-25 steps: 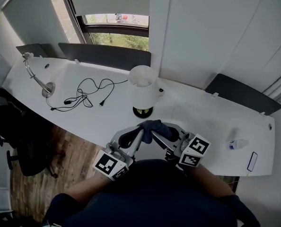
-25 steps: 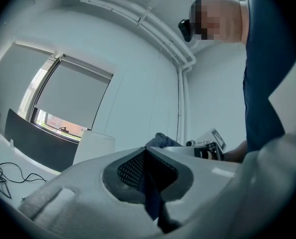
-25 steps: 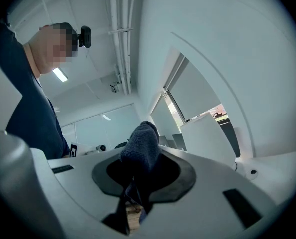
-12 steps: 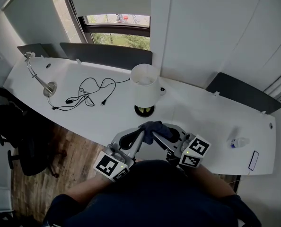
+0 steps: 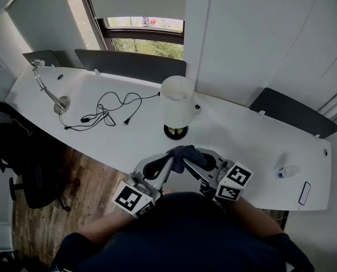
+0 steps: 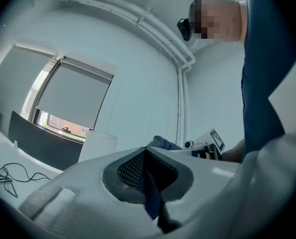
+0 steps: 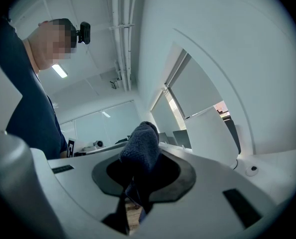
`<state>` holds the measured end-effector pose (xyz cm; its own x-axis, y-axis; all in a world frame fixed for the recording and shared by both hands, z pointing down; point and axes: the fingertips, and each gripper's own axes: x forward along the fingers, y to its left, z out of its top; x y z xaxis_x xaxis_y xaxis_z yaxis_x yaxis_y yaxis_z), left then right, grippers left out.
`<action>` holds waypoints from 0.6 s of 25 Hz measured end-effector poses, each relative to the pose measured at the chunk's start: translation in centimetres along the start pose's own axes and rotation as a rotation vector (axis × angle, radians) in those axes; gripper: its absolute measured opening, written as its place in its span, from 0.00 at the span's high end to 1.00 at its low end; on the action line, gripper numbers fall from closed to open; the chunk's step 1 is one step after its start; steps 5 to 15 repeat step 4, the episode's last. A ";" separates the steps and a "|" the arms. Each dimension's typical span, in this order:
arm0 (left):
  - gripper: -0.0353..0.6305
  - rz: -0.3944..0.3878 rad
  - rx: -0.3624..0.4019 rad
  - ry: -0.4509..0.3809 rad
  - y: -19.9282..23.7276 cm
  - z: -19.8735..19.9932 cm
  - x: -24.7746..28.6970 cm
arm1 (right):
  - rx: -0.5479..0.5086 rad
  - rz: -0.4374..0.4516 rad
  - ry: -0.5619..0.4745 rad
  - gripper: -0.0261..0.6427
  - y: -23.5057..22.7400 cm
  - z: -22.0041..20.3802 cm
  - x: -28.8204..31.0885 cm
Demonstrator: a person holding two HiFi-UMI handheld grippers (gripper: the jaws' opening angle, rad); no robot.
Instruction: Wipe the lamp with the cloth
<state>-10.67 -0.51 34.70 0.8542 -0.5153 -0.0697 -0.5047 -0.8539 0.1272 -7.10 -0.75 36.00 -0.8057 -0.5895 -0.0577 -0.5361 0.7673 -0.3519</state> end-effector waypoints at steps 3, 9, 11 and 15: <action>0.94 0.000 0.000 0.000 0.1 0.0 -0.1 | -0.001 -0.003 0.004 0.83 -0.1 -0.1 0.1; 0.94 0.000 -0.001 0.000 0.2 0.1 -0.1 | -0.001 -0.004 0.005 0.83 -0.1 -0.1 0.1; 0.94 0.000 -0.001 0.000 0.2 0.1 -0.1 | -0.001 -0.004 0.005 0.83 -0.1 -0.1 0.1; 0.94 0.000 -0.001 0.000 0.2 0.1 -0.1 | -0.001 -0.004 0.005 0.83 -0.1 -0.1 0.1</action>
